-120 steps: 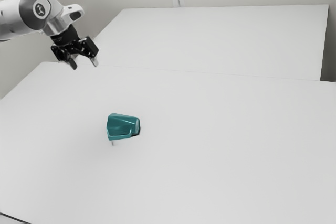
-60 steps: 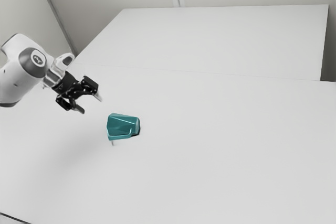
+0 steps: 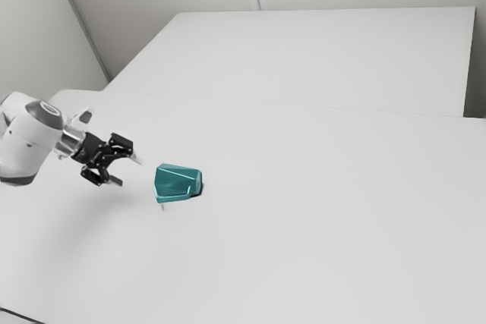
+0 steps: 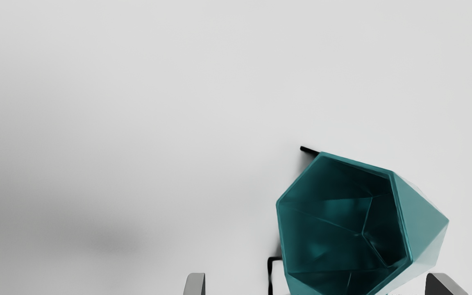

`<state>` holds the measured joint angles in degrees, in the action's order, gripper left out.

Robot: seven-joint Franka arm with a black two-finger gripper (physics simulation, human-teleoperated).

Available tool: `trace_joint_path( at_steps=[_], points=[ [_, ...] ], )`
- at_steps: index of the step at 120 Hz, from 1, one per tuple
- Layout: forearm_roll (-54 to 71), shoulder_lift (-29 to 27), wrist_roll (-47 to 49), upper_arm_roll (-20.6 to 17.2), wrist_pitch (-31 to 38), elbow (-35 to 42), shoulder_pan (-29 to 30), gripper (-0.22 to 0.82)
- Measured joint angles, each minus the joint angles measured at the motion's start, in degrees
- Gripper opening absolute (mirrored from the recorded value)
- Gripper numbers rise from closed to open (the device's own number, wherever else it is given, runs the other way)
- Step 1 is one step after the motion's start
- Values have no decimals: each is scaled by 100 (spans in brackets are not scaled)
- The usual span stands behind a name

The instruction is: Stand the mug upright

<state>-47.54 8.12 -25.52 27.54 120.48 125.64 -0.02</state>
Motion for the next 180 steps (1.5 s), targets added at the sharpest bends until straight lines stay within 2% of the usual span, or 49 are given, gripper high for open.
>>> trace_joint_path(
  at_steps=[38, 97, 128, 171, 180],
  points=[
    [-497, 62, -715, 6, -406, -37, -87, 58],
    [-1271, 450, -1225, -3, -504, -123, -416, 56],
    [-1454, 570, -1359, -61, -504, -176, -502, 43],
    [-1560, 629, -1469, -72, -505, -313, -550, 4],
    [-1555, 624, -1481, -69, -500, -322, -554, -1]
  ],
)
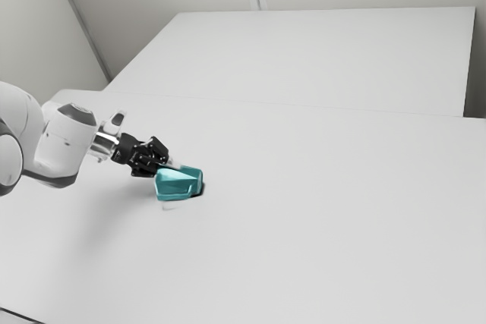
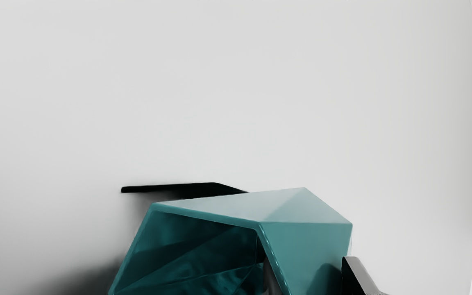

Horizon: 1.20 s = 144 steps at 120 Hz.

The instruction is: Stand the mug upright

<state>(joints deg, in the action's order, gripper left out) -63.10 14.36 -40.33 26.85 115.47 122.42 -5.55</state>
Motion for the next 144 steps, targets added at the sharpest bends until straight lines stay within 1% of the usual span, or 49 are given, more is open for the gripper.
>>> trace_joint_path(
  at_steps=[28, 65, 91, 105, 126, 144],
  points=[
    [-1, -67, -17, -3, 5, -155, -3, -14],
    [-50, -80, 5, -22, 13, -270, -10, -17],
    [70, -346, 156, -78, 45, -371, -161, -17],
    [681, -393, 439, -179, 80, -718, -196, -18],
    [2119, -366, 1050, -404, 110, -1250, -235, -18],
    [3285, -296, 1548, -549, 387, -1368, -304, -18]
  ],
)
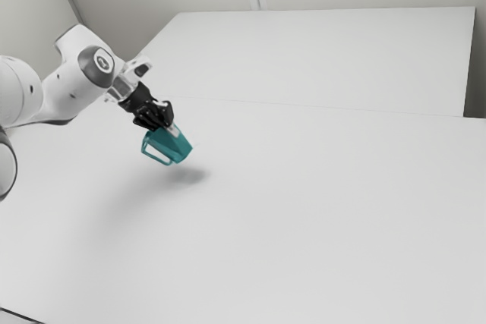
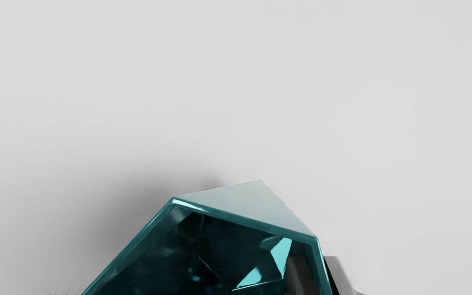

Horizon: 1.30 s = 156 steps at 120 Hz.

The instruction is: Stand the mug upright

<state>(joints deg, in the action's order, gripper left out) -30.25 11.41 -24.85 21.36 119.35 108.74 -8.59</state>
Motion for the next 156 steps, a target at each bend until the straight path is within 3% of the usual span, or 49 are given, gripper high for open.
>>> trace_joint_path(
  at_steps=[35, 61, 156],
  points=[
    [2039, 277, 1032, -537, 588, -340, -15, -18],
    [2773, 540, 1761, -617, 687, -467, -81, -18],
    [3181, 1020, 3286, -728, 791, -518, -109, -18]
  ],
)
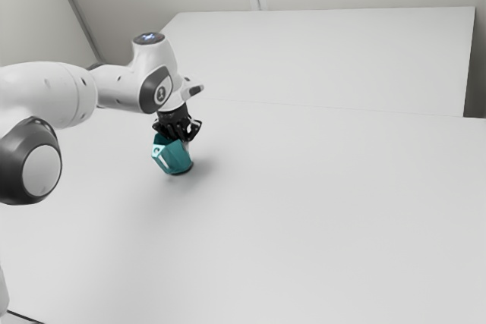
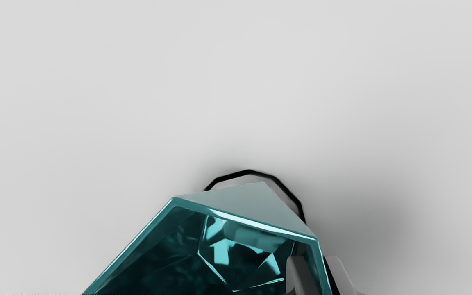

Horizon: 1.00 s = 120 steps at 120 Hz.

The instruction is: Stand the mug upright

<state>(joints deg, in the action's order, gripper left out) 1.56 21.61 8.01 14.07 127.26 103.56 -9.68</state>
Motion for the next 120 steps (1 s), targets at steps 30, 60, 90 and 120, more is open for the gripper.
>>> trace_joint_path(
  at_steps=[30, 60, 90, 120],
  points=[
    [-45, 45, 111, 1, 1, 0, -25, 11],
    [-60, -42, 157, 0, -12, -144, -65, 44],
    [-64, -313, 188, -1, -58, -200, -79, 54],
    [-70, -1815, 58, -523, -981, -205, 419, 57]
  ],
)
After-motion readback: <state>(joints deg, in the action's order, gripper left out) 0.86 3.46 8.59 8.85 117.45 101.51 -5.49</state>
